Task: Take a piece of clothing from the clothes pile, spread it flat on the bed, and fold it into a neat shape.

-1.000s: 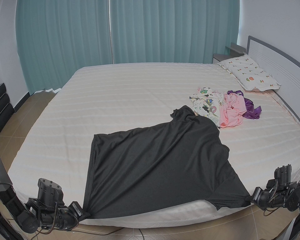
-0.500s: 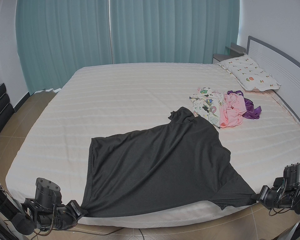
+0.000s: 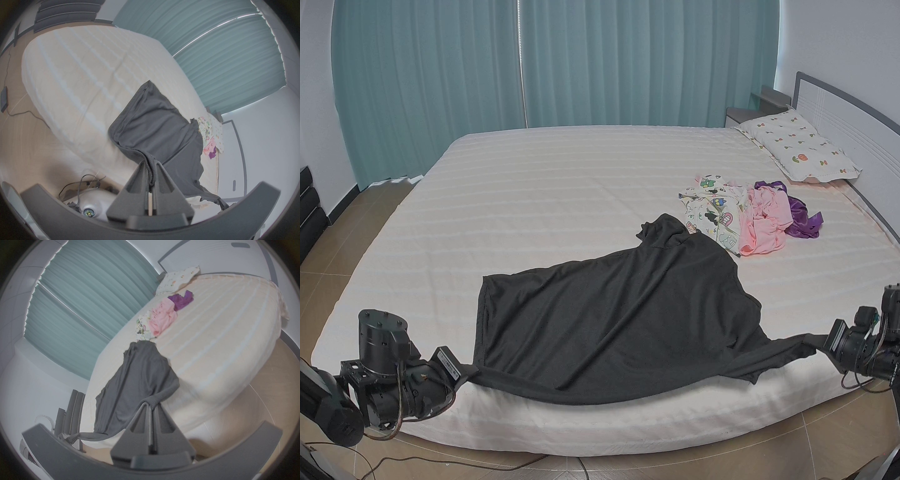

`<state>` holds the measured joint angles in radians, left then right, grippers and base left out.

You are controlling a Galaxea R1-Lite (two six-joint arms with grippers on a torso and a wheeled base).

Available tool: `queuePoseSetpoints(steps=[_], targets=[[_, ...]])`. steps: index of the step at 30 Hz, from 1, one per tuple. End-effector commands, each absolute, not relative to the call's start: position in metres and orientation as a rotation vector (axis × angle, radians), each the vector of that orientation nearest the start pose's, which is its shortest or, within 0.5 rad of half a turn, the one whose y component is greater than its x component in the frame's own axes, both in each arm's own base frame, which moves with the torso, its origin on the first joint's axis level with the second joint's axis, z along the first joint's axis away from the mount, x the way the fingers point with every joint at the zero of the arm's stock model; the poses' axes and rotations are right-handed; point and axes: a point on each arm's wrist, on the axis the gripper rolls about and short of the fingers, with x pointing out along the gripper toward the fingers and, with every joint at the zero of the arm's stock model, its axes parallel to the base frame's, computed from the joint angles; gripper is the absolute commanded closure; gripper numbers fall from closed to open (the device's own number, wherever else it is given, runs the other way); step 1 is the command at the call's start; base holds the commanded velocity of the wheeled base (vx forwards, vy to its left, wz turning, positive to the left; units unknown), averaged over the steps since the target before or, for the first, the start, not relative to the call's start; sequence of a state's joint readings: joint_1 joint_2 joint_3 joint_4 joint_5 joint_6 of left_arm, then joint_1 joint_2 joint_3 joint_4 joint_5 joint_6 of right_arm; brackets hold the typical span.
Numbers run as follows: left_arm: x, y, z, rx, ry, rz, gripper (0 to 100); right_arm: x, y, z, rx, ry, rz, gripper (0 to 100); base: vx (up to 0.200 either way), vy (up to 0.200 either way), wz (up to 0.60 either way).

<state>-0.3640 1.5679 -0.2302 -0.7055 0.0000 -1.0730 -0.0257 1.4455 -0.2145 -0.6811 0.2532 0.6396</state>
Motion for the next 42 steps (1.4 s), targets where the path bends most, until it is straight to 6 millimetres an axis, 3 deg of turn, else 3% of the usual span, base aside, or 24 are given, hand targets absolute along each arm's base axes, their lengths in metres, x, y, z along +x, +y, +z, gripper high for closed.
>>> queuePoseSetpoints(steps=[1, 8, 14, 18, 22, 27, 33, 42], targets=[[0.206, -0.065, 0.098, -0.930, 0.670, 0.034, 100, 0.202, 0.000, 0.120, 0.693, 0.540, 0.065, 100, 0.000, 0.000, 0.00], [0.214, -0.054, 0.100, -0.947, 0.639, 0.072, 100, 0.226, 0.000, 0.134, 0.688, 0.489, 0.085, 100, 0.000, 0.000, 0.00], [0.205, -0.048, 0.108, -0.921, 0.641, 0.078, 100, 0.223, 0.002, 0.129, 0.691, 0.512, 0.093, 100, 0.000, 0.000, 0.00], [0.188, -0.056, 0.109, -0.847, 0.765, 0.057, 100, 0.218, 0.002, 0.123, 0.715, 0.542, 0.079, 100, 0.000, 0.000, 0.00], [0.189, -0.057, 0.108, -0.827, 0.816, 0.075, 100, 0.217, 0.000, 0.120, 0.718, 0.550, 0.064, 100, 0.000, 0.000, 0.00], [0.194, -0.059, 0.096, -0.811, 0.867, 0.100, 100, 0.211, 0.000, 0.114, 0.709, 0.580, 0.052, 100, 0.000, 0.000, 0.00], [0.202, -0.060, 0.098, -0.825, 0.857, 0.104, 100, 0.214, -0.001, 0.114, 0.709, 0.577, 0.049, 100, 0.000, 0.000, 0.00], [0.238, -0.053, 0.099, -0.853, 0.817, 0.165, 100, 0.248, 0.001, 0.115, 0.705, 0.573, 0.062, 100, 0.000, 0.000, 0.00]])
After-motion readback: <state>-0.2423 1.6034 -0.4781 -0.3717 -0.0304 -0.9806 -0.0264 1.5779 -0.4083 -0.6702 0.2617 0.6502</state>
